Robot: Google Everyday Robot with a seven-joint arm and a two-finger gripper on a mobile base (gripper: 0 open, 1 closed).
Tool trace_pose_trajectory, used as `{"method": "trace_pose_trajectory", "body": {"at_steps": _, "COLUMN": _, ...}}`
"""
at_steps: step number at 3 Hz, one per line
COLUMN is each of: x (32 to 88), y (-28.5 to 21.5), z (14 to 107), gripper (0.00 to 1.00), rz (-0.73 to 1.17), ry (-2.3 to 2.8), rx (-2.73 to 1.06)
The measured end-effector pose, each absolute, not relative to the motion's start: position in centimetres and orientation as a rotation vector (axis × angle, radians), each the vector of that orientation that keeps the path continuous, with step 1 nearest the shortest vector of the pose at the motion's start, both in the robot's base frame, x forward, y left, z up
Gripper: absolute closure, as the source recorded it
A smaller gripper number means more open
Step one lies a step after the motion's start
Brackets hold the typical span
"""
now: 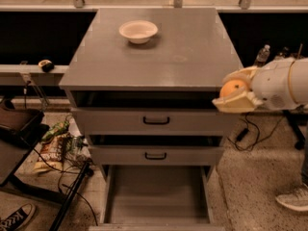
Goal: Place orange into bottom drawer
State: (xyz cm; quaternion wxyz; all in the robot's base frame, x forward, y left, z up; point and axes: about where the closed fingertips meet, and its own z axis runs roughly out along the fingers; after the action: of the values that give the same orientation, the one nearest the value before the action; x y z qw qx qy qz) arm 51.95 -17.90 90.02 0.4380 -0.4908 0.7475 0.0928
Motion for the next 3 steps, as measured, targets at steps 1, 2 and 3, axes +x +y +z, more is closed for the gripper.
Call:
{"method": "trace_pose_trajectory", "body": {"at_steps": 1, "x": 47.9, "y": -19.5, "z": 82.4, "gripper": 1.00, "rz": 0.295, "ry": 1.912, "rx": -1.132}}
{"method": "trace_pose_trajectory", "body": {"at_steps": 2, "x": 46.2, "y": -22.0, "z": 74.6, "gripper": 1.00, "rz": 0.326, "ry": 1.952, "rx": -1.009}}
{"method": "trace_pose_trajectory", "body": {"at_steps": 3, "x": 46.2, "y": -21.9, "z": 74.7, "gripper": 1.00, "rz": 0.327, "ry": 1.951, "rx": -1.012}}
